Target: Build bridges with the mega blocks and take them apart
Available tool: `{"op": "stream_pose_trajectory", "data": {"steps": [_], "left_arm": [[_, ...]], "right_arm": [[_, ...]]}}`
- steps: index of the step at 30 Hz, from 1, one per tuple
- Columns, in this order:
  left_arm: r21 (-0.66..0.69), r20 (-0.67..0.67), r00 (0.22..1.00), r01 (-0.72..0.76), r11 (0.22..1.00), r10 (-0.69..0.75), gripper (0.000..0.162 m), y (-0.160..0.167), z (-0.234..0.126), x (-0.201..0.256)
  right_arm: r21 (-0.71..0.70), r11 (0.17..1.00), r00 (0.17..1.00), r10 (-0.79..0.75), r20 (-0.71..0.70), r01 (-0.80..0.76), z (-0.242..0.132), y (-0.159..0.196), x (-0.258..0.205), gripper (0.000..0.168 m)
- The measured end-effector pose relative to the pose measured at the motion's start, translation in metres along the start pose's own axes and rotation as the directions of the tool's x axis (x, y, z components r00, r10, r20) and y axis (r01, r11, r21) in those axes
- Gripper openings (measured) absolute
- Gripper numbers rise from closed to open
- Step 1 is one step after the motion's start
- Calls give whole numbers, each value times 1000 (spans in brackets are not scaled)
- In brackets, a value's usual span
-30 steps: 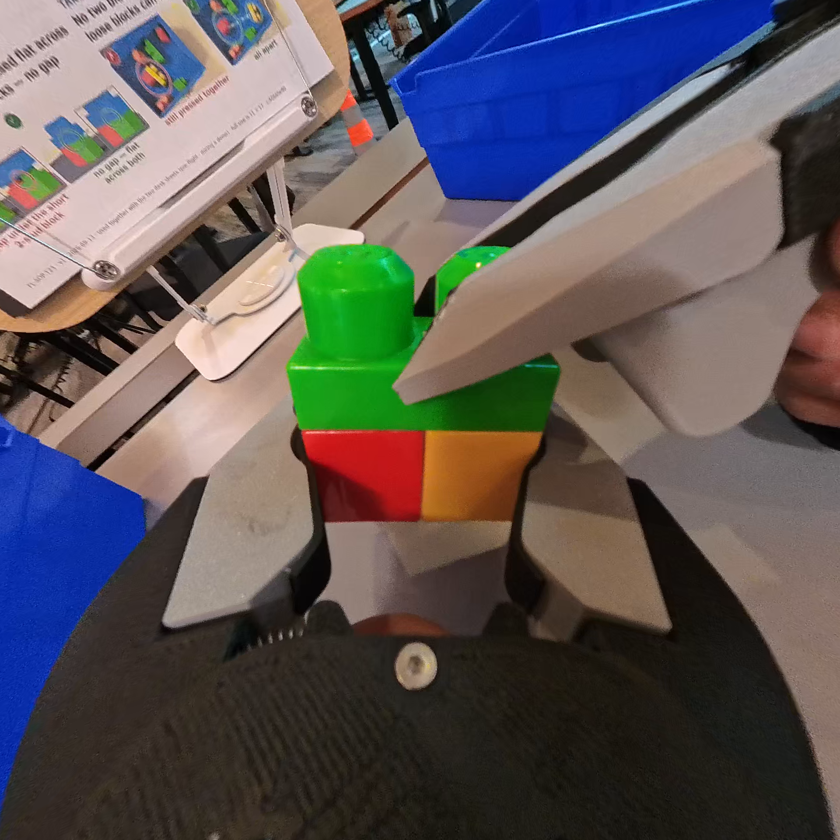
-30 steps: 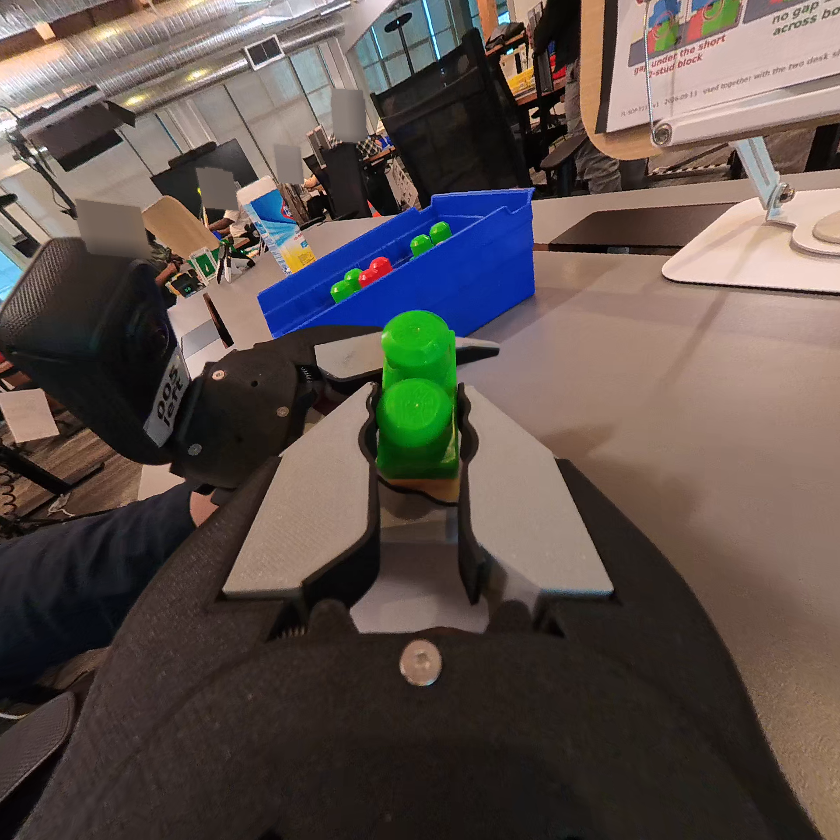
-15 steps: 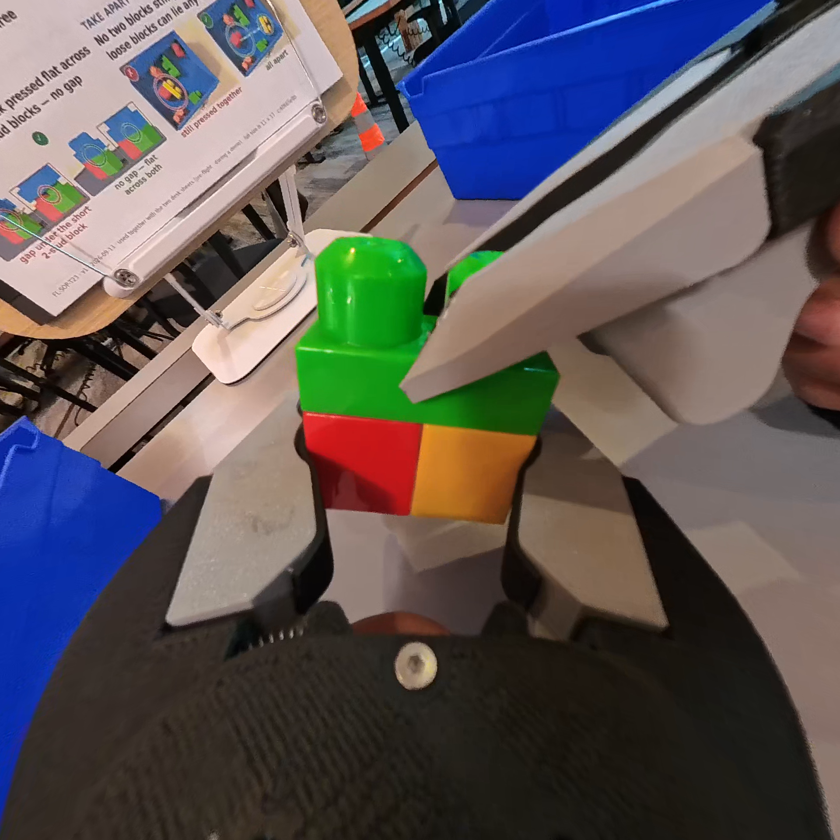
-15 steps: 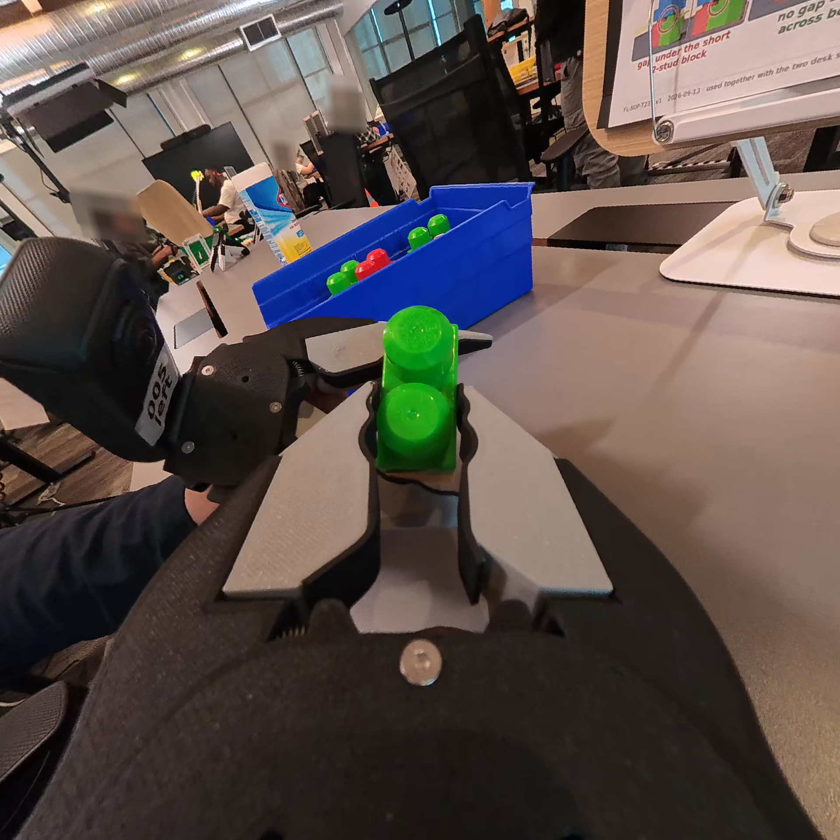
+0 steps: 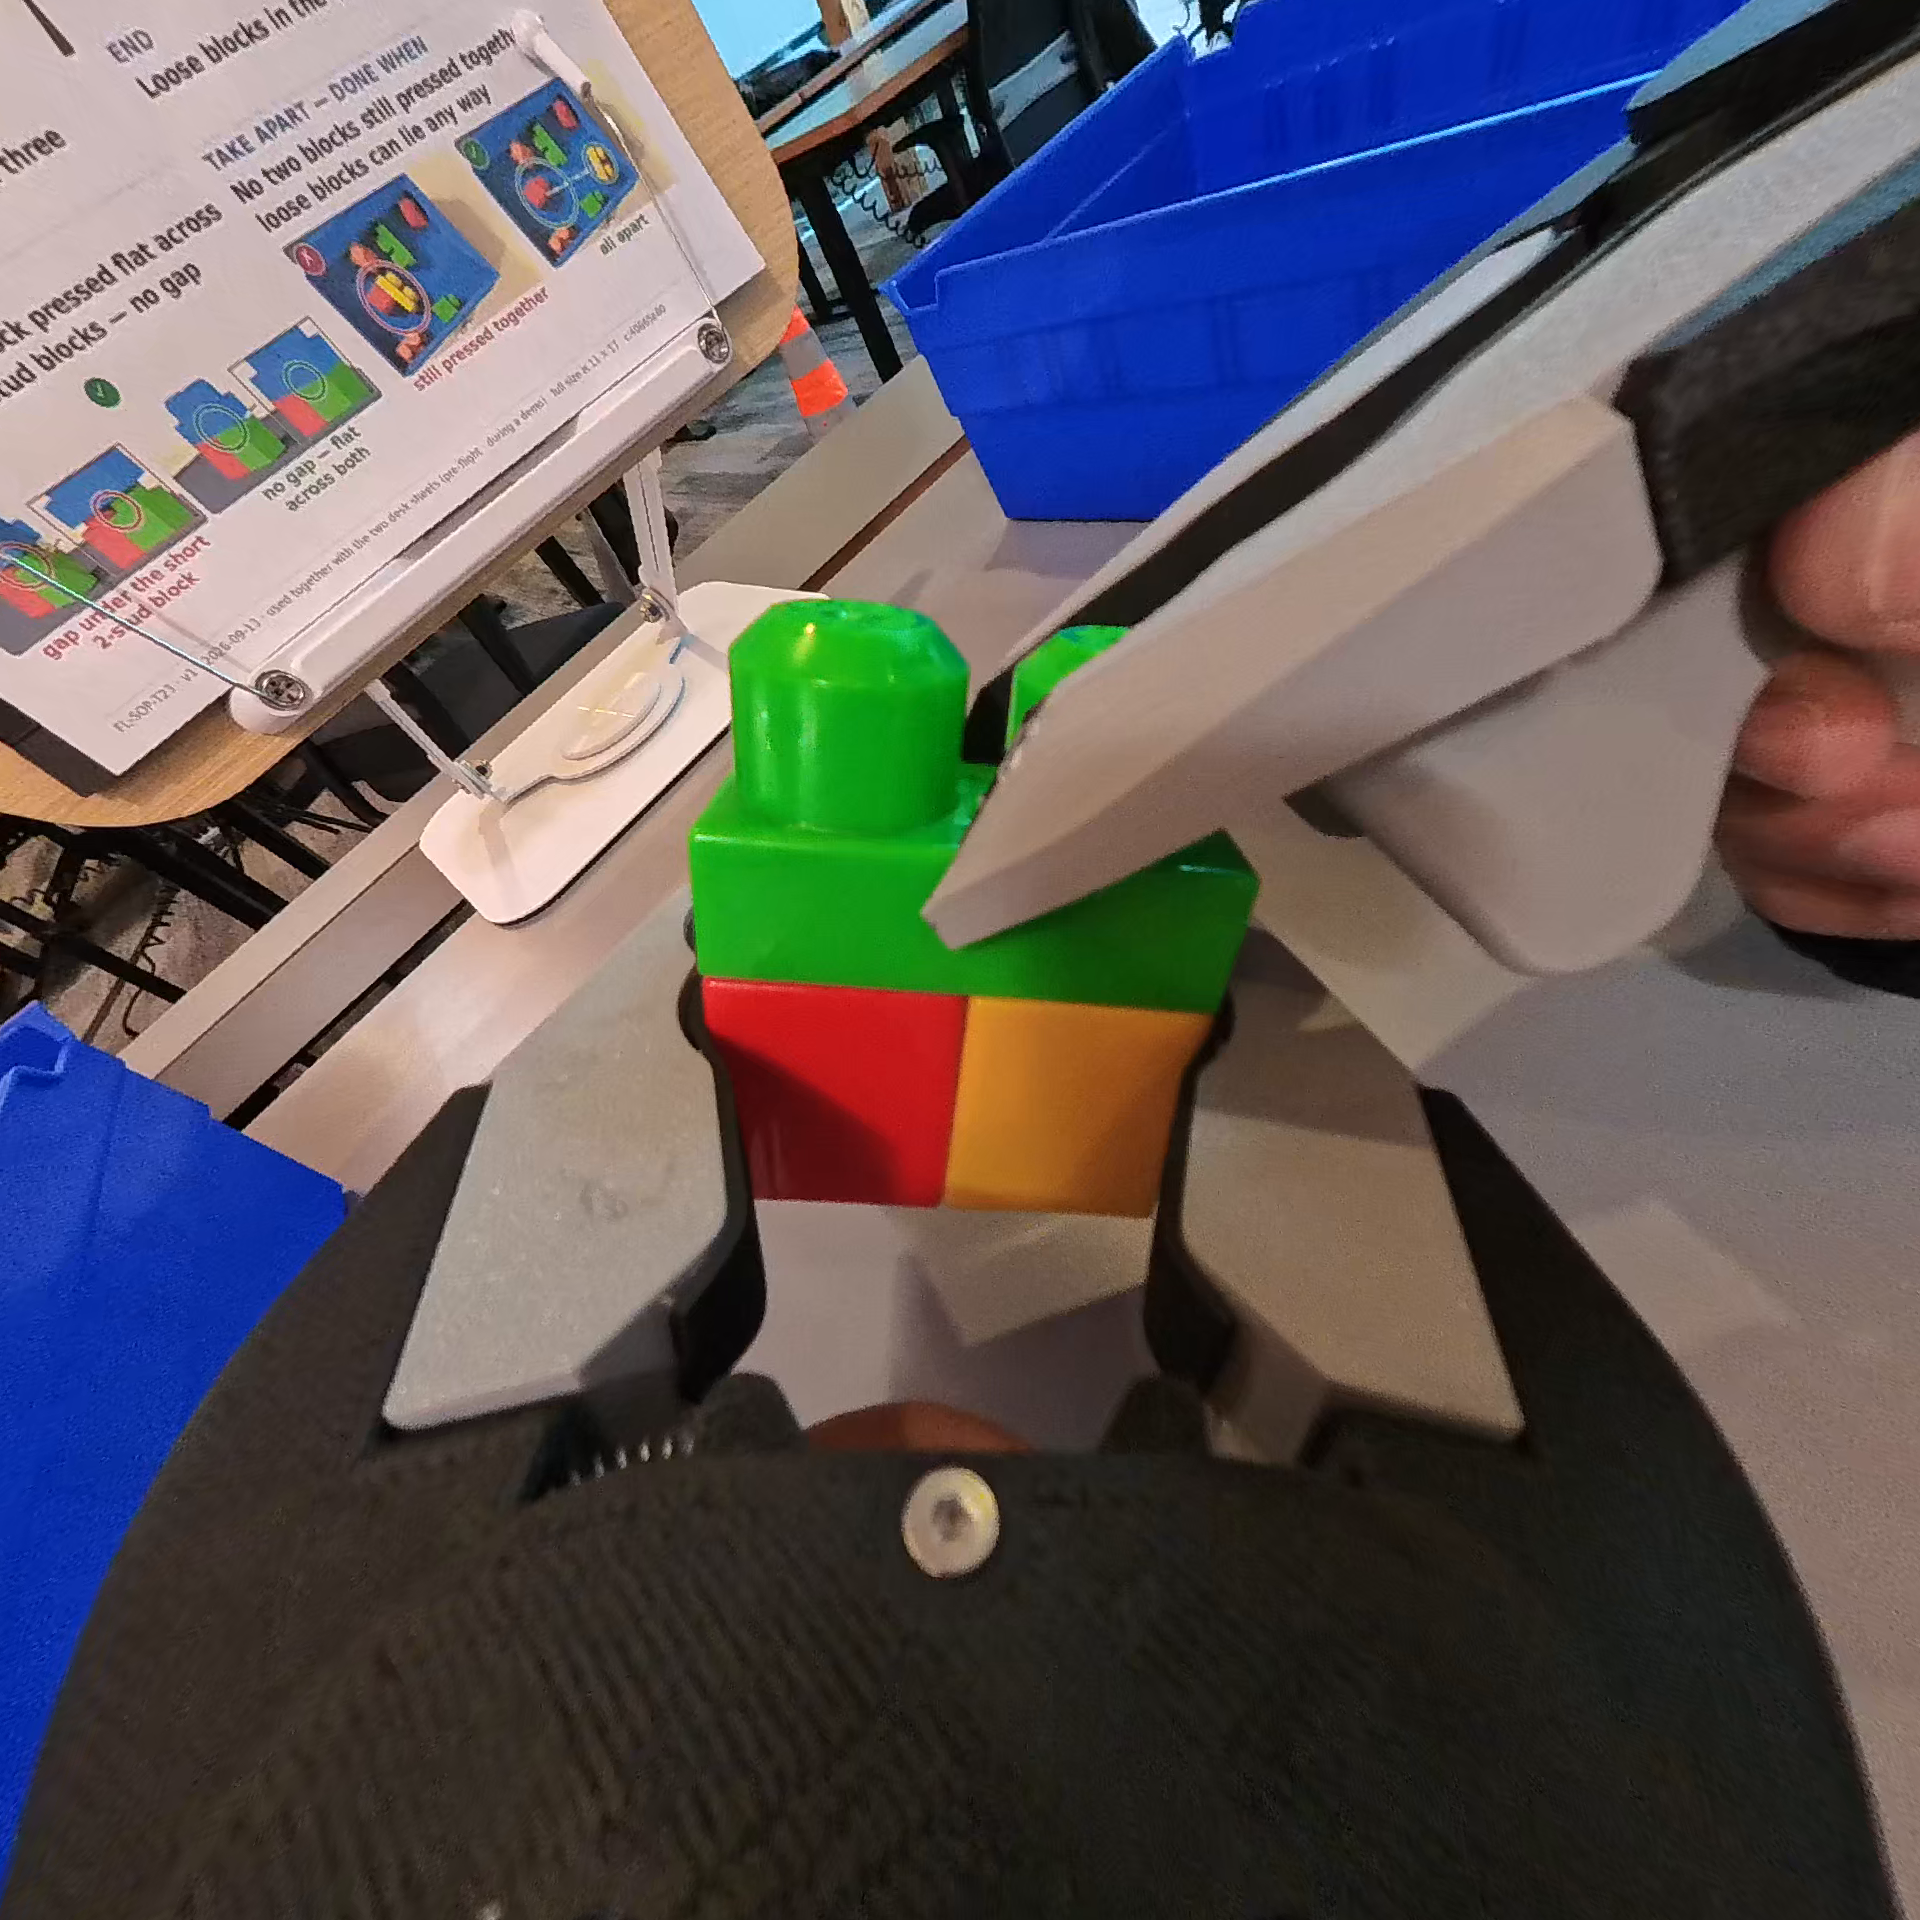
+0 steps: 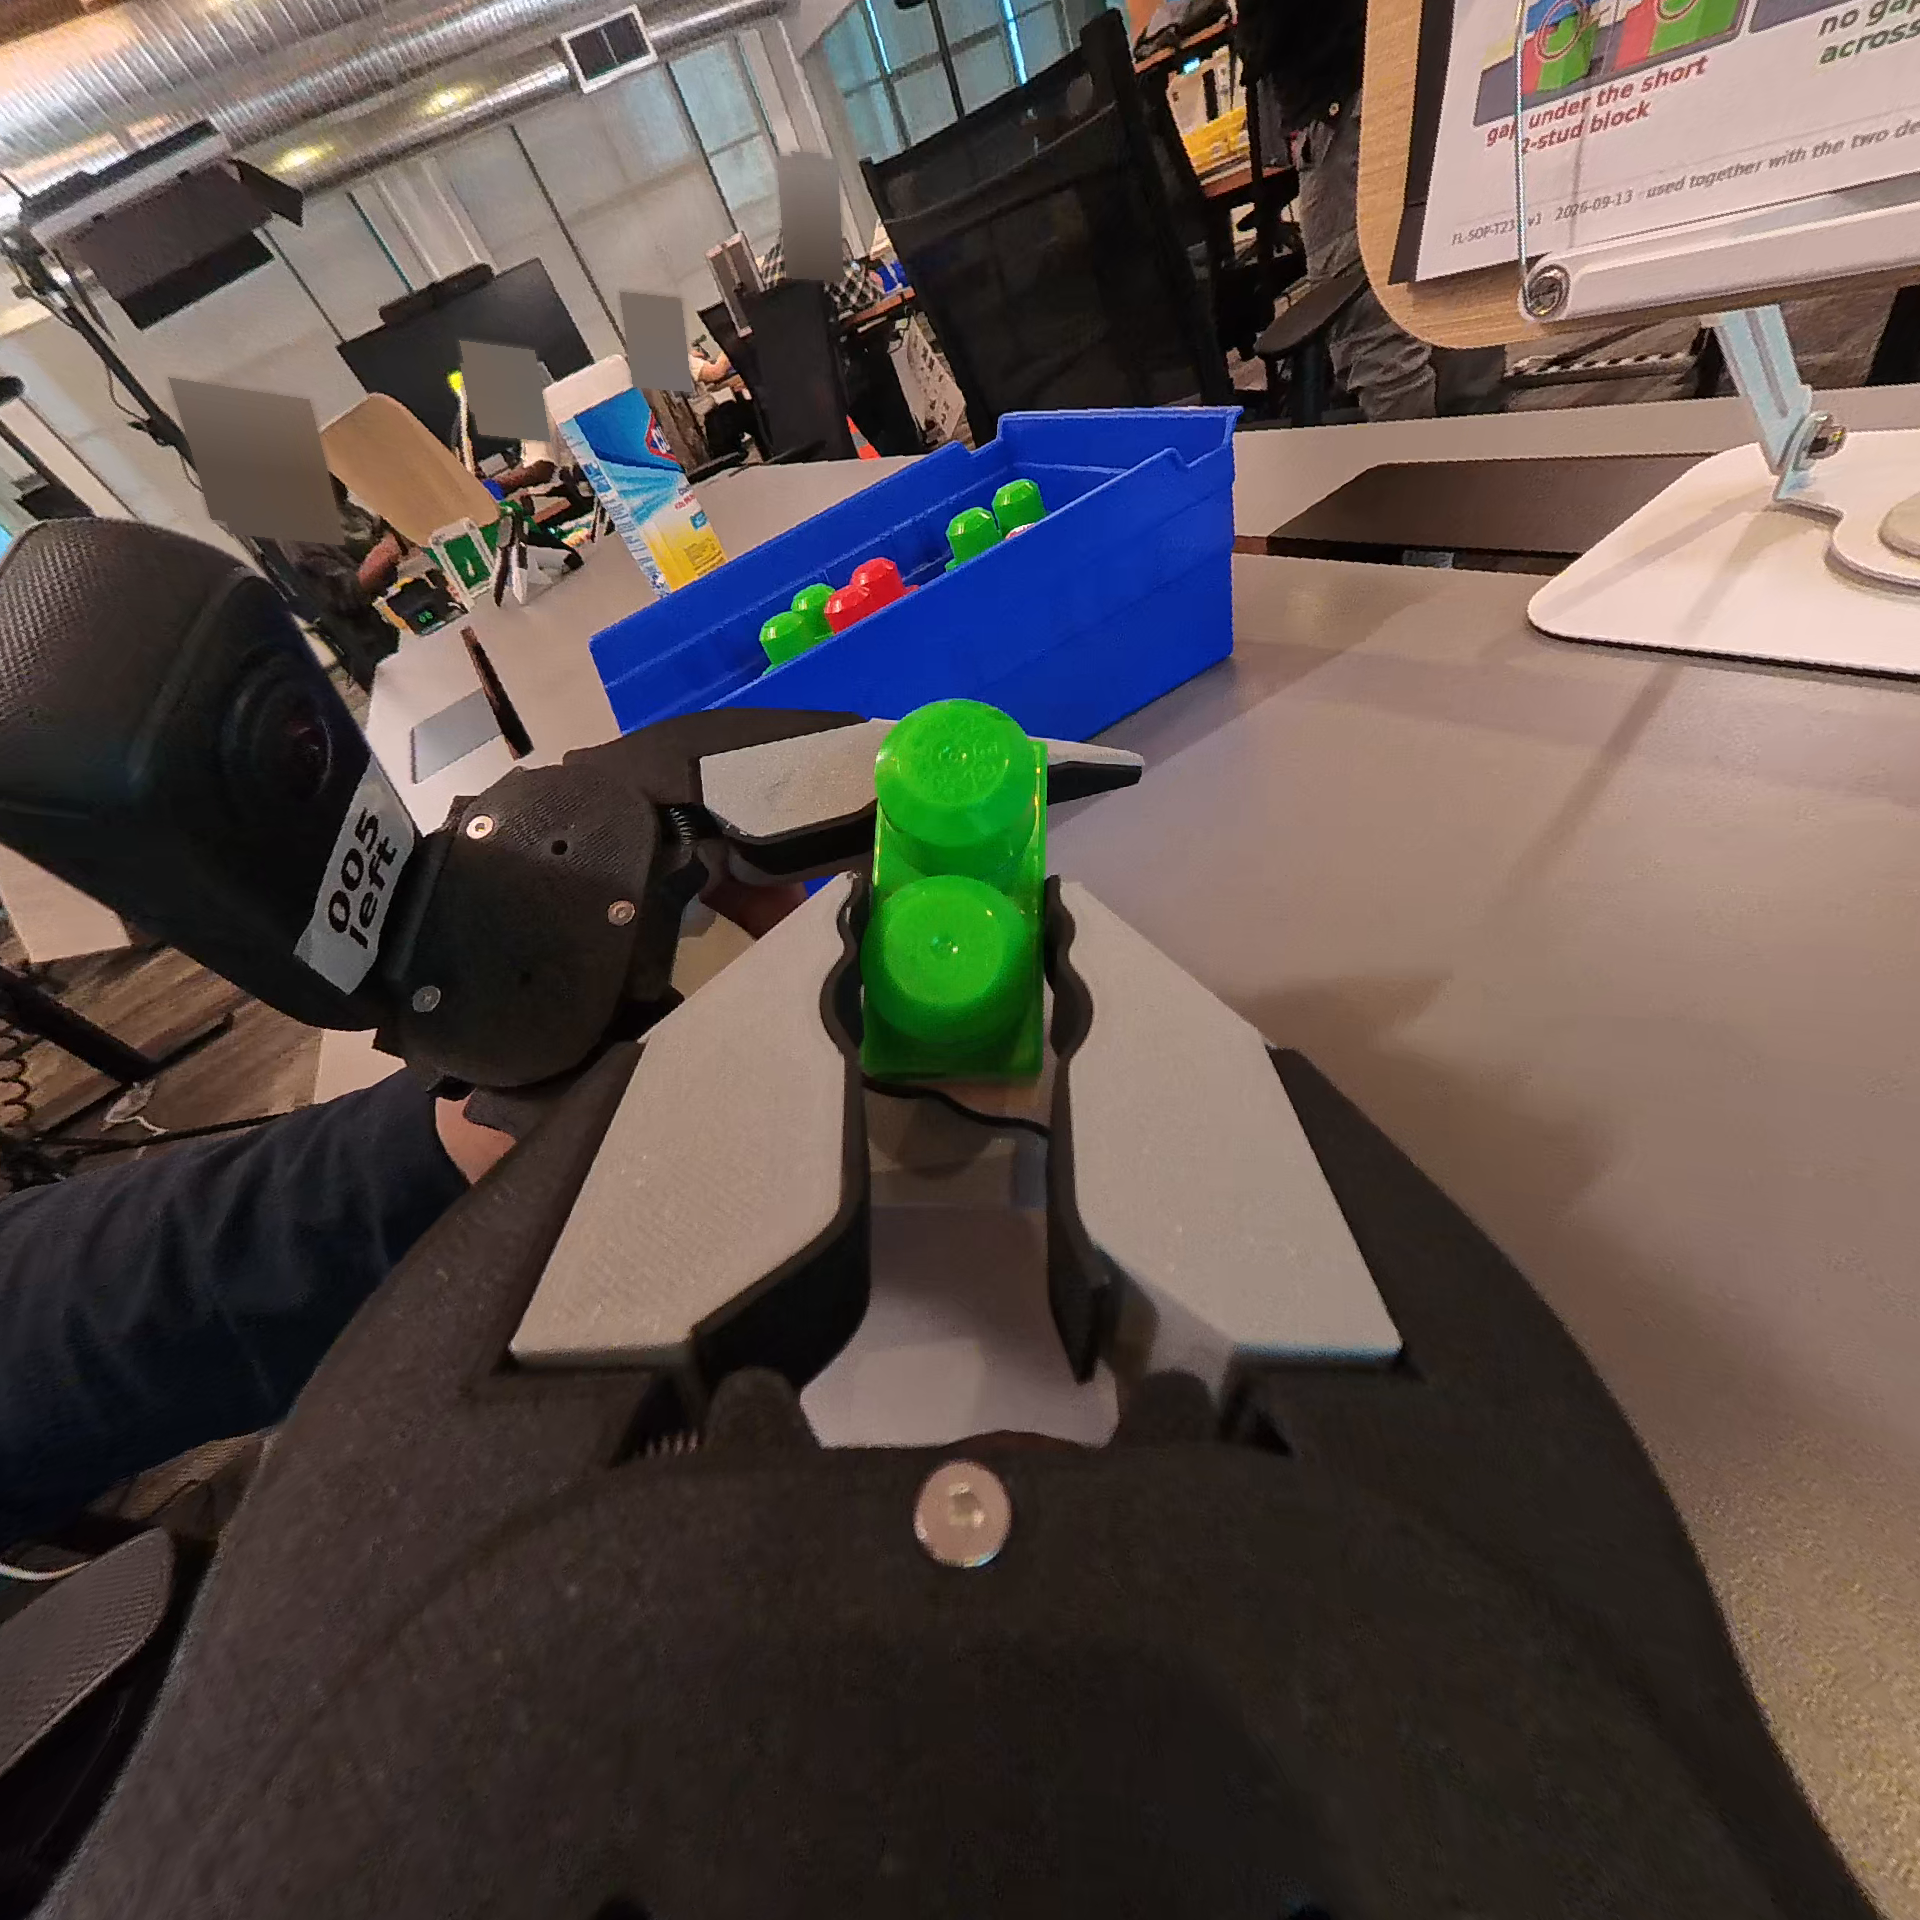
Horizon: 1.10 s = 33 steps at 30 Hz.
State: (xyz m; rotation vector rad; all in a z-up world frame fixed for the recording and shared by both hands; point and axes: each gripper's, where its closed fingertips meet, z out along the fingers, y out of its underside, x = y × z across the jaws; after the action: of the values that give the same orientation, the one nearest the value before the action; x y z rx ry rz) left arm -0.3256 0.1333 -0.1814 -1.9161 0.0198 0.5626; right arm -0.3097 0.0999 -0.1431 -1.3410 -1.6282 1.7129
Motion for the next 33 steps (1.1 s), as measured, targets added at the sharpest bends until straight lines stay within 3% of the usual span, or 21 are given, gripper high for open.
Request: {"op": "stream_pose_trajectory", "data": {"steps": [6, 18, 28, 33], "left_arm": [[-32, 38, 997, -63, 998, 64, 91, 4, 1, -2], [-65, 33, 999, -38, 997, 41, 90, 11, 4, -2], [-103, 81, 990, -109, 989, 117, 90, 15, 5, -6], [-110, 86, 988, -120, 987, 130, 88, 15, 4, -7]], "right_arm": [[15, 1000, 1000, 17, 2, -17, -2, -3, 1, 30], [16, 999, 999, 36, -33, -35, 1, 0, 3, 30], [25, 980, 981, 195, 15, -196, 2, 3, 9, 31], [19, 986, 986, 167, 2, -167, 2, 4, 8, 30]]}}
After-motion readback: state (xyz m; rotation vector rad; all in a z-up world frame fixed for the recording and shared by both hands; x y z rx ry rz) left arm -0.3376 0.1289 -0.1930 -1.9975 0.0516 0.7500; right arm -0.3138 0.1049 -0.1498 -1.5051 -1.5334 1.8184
